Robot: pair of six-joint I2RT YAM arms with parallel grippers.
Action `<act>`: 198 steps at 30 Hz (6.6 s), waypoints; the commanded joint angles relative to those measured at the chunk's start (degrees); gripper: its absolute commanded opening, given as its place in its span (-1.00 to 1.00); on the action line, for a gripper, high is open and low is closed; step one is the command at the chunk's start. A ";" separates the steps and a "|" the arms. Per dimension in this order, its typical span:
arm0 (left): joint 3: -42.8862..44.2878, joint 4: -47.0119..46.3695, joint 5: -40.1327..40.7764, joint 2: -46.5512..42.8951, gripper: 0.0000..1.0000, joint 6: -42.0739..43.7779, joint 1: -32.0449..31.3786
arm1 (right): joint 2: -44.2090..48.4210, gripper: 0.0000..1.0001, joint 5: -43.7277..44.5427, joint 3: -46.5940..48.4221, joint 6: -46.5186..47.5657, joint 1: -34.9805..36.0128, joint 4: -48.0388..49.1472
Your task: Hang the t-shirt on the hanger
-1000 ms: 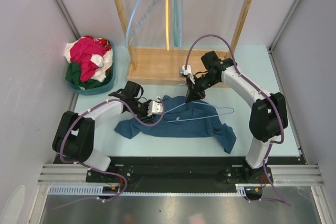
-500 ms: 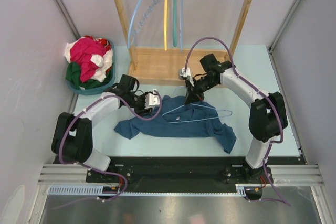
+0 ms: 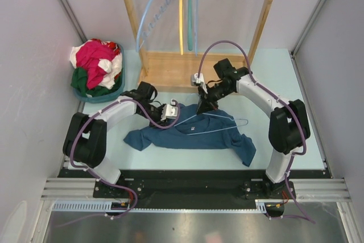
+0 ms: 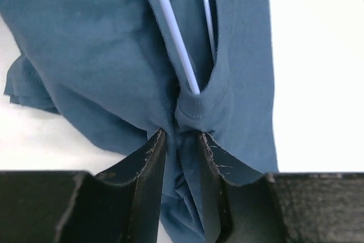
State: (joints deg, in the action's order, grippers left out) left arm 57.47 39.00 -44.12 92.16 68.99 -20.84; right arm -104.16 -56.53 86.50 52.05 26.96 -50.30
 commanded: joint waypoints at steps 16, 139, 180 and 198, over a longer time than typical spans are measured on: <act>8.79 12.40 -4.84 -0.31 0.09 2.54 3.00 | -0.70 -1.00 -1.47 0.43 0.86 1.16 3.81; -0.43 -4.46 -6.60 -11.03 -0.99 -19.16 -3.15 | 6.76 0.85 -0.69 -7.30 -35.61 -5.85 12.60; -11.94 -10.52 3.43 -26.30 -0.99 -25.65 -8.08 | 2.63 -1.00 51.26 -11.08 -43.62 5.57 6.19; -19.42 -16.77 15.28 -35.56 -0.99 -29.80 -0.25 | 14.59 -1.00 50.38 -18.65 -40.45 -5.25 5.66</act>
State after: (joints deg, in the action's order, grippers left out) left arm 38.54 21.32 -36.32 56.71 37.52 -22.85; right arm -92.82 -12.08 68.93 9.08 25.17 -42.48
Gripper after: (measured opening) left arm 0.038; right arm 0.010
